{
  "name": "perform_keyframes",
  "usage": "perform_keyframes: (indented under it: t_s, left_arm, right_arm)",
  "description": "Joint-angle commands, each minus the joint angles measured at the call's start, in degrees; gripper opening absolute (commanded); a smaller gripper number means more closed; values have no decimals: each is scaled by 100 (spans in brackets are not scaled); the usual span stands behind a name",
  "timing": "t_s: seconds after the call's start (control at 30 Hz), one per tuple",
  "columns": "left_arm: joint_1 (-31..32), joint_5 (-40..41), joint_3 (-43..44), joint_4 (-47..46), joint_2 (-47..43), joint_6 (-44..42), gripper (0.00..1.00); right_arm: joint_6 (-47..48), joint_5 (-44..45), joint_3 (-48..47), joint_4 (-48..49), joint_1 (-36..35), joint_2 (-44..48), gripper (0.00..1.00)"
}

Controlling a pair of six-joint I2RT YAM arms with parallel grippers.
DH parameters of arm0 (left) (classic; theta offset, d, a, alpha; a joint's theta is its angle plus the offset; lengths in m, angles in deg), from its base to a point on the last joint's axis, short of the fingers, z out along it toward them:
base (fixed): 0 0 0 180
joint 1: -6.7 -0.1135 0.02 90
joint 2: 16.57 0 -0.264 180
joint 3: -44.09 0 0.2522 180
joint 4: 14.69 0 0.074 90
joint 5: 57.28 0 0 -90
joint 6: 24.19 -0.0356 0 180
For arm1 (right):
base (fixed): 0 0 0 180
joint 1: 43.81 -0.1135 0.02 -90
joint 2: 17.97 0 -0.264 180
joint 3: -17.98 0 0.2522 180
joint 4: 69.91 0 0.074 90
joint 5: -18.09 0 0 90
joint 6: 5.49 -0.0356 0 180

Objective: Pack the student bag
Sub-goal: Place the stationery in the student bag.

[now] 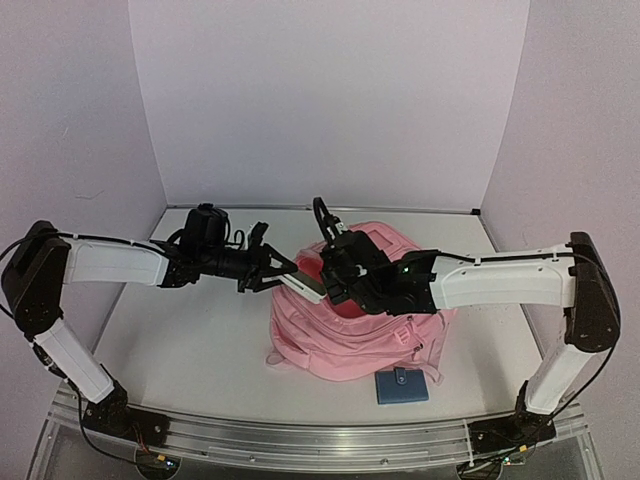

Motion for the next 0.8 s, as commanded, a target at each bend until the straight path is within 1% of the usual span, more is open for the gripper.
perform_keyframes:
  t_s: [0.0, 0.1, 0.17, 0.27, 0.33, 0.37, 0.43, 0.57, 0.77]
  left_arm:
    - [57, -90, 414, -953, 363, 303, 13]
    - [111, -122, 538, -1416, 659, 488, 12]
    - [170, -125, 693, -1423, 875, 469, 12]
    - [279, 64, 926, -1034, 1157, 203, 13]
    - [361, 241, 1060, -666, 1297, -51, 17]
    - [385, 351, 1107, -477, 1331, -233, 21]
    - [410, 576, 1181, -80, 1308, -527, 31]
    - [412, 1104, 1165, 621, 958, -1106, 59]
    - [422, 1620, 936, 1234, 371, -1723, 83]
  right_arm:
    - [-143, 188, -6, 211, 33, 313, 0]
    - [-143, 153, -27, 227, 34, 330, 0]
    - [-155, 173, -35, 235, 30, 349, 0]
    - [-193, 200, -54, 247, 30, 381, 0]
    - [-224, 203, -70, 260, 34, 392, 0]
    - [-233, 201, -79, 263, 31, 401, 0]
    - [-241, 210, -91, 264, 34, 422, 0]
    - [-253, 215, -92, 272, 35, 450, 0]
    - [-274, 206, -78, 273, 35, 448, 0]
